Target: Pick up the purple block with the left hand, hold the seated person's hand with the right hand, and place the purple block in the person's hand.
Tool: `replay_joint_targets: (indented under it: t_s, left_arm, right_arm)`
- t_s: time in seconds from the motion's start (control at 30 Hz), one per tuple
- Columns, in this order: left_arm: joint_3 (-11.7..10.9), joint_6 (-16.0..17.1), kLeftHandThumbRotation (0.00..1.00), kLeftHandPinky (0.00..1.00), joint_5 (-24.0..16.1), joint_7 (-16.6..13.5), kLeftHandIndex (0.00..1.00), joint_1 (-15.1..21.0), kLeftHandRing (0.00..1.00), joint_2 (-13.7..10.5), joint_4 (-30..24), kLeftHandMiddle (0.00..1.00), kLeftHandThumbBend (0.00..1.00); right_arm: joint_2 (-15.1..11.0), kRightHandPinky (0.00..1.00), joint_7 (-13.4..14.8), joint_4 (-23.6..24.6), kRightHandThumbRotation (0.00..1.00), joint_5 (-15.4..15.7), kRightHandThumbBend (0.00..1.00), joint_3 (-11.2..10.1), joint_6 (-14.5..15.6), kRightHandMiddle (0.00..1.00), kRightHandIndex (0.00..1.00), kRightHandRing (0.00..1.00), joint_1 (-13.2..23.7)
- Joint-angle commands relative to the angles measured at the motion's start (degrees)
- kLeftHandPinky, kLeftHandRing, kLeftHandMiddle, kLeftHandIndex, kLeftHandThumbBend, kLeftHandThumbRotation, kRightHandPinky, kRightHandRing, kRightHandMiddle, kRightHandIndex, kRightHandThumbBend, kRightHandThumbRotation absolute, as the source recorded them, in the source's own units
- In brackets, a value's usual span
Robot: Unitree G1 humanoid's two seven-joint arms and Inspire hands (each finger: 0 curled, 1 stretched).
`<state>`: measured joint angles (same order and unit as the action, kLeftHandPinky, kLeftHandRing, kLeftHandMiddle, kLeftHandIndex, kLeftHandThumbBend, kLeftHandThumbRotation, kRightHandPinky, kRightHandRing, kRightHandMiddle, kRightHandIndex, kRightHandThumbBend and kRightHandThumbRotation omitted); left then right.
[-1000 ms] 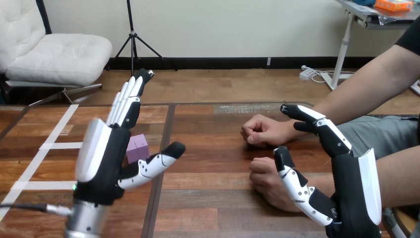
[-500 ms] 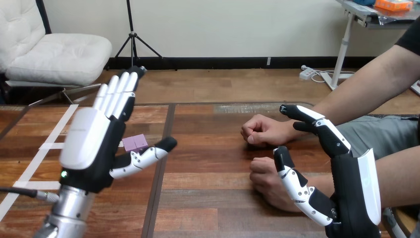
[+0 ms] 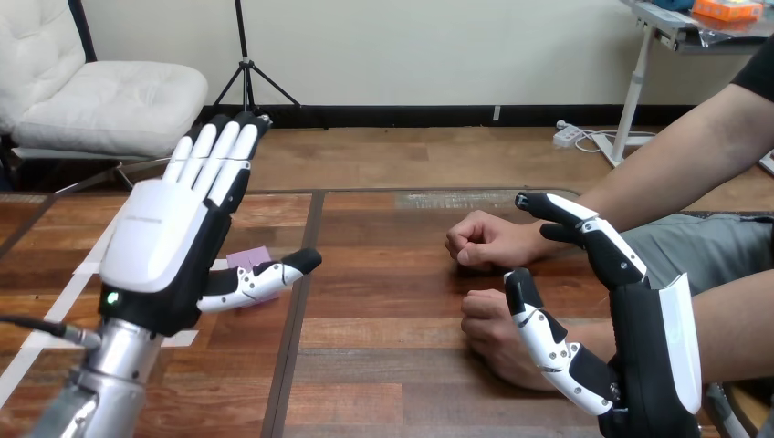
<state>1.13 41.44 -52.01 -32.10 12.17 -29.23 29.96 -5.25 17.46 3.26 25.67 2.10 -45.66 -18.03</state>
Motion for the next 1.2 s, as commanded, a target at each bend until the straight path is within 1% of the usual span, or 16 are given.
replay_joint_targets:
  t_s: [0.0, 0.23, 0.3, 0.5, 0.6, 0.7, 0.93, 1.1, 1.17]
  left_arm:
    - [2.4, -0.8, 0.94, 1.0, 0.3, -1.3, 1.0, 5.2, 1.0, -2.0, 1.8, 1.0, 0.71]
    - [4.8, -1.8, 0.94, 1.0, -0.4, -2.1, 1.0, 7.2, 1.0, -3.4, 4.6, 1.0, 0.73]
    - [5.4, -2.2, 0.96, 1.0, -0.7, -2.3, 1.0, 7.6, 1.0, -3.8, 5.1, 1.0, 0.73]
    - [7.4, -2.5, 0.98, 1.0, -0.8, -3.1, 1.0, 9.4, 1.0, -4.7, 7.6, 1.0, 0.74]
    - [8.4, -2.6, 0.98, 1.0, -0.9, -3.6, 1.0, 10.3, 0.99, -5.1, 8.9, 1.0, 0.74]
    - [9.3, -2.4, 0.99, 1.0, -0.4, -3.4, 1.0, 11.1, 0.99, -5.4, 10.2, 1.0, 0.74]
    - [11.4, -2.5, 1.0, 0.99, -0.4, -3.9, 1.0, 12.7, 0.99, -5.6, 12.8, 1.0, 0.74]
    - [12.5, -2.4, 1.0, 0.99, -0.1, -4.2, 1.0, 13.6, 0.99, -5.6, 14.4, 1.0, 0.74]
    - [12.9, -2.4, 1.0, 0.99, 0.2, -3.8, 1.0, 13.9, 0.99, -5.5, 15.0, 1.0, 0.75]
  right_arm:
    - [0.1, 0.73, 0.4, 0.4, 0.43, 0.3, 0.35, -0.6, 0.0, 0.77, 0.75, 0.78, 2.4]
    - [0.2, 0.72, 0.0, 0.3, 0.43, -0.5, 0.36, -0.5, 0.2, 0.77, 0.74, 0.78, 2.5]
    - [0.2, 0.72, -0.1, 0.4, 0.43, -0.4, 0.36, -0.5, 0.3, 0.77, 0.74, 0.78, 2.5]
    - [0.3, 0.72, -0.5, 0.9, 0.43, -0.4, 0.36, -0.5, 1.1, 0.77, 0.74, 0.78, 2.4]
    - [0.3, 0.72, -0.1, 1.0, 0.44, 0.3, 0.36, -0.7, 1.1, 0.77, 0.74, 0.78, 2.5]
    - [0.3, 0.72, 0.1, 0.9, 0.44, 0.5, 0.35, -0.8, 1.1, 0.77, 0.74, 0.78, 2.7]
    - [0.2, 0.72, 0.3, 0.8, 0.44, 0.8, 0.35, -0.9, 0.9, 0.77, 0.74, 0.78, 3.0]
    - [0.2, 0.72, 0.3, 0.7, 0.44, 0.8, 0.35, -0.9, 0.8, 0.77, 0.74, 0.78, 3.1]
    - [0.1, 0.72, 0.2, 0.6, 0.44, 0.7, 0.35, -0.8, 0.7, 0.77, 0.74, 0.78, 3.2]
